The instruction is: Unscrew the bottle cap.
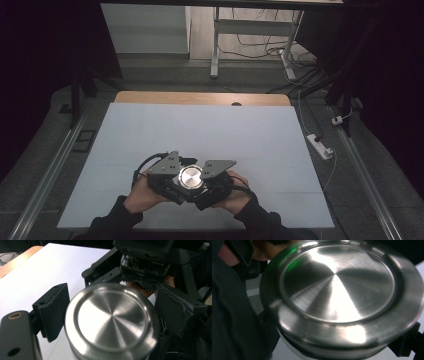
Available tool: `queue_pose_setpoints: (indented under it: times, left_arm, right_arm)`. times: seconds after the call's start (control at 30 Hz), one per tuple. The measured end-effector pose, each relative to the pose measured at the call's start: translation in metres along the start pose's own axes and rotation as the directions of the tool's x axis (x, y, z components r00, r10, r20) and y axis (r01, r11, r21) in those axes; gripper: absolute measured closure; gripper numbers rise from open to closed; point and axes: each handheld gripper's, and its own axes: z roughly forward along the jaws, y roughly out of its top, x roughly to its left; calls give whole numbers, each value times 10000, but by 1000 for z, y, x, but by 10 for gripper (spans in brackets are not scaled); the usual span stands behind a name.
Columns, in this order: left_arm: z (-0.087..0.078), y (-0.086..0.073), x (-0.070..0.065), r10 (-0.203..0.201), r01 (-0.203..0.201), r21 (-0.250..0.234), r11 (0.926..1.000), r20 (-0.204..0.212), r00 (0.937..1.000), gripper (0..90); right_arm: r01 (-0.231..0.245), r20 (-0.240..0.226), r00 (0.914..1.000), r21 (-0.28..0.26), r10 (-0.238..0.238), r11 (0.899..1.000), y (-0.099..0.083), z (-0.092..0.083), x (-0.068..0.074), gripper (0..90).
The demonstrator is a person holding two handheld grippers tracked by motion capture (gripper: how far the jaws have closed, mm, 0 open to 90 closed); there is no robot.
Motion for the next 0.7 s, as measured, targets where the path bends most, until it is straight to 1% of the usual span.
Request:
queue_pose_setpoints:
  times: [0.07,0.13,0.2,0.53,0.7]
  left_arm:
    - [1,-1,0,81,-79,155,9998,-100,9999,166]
    - [0,-2,1,-3,4,134,9999,-90,10000,188]
    - [0,-3,2,-68,69,122,9999,-95,9999,190]
    - [-3,-3,1,20,-16,270,9996,-180,9998,193]
    - [-5,-2,0,-17,23,262,9997,-236,9997,194]
  right_arm:
    - [44,8,10000,101,-44,9999,0,1,1,147]
    - [44,4,10000,124,-44,9999,-1,2,1,146]
    - [52,18,10000,104,-53,9999,-1,2,0,147]
    - [125,40,9999,190,-126,9997,-2,1,0,147]
    - [118,22,9999,134,-119,9998,-2,1,0,147]
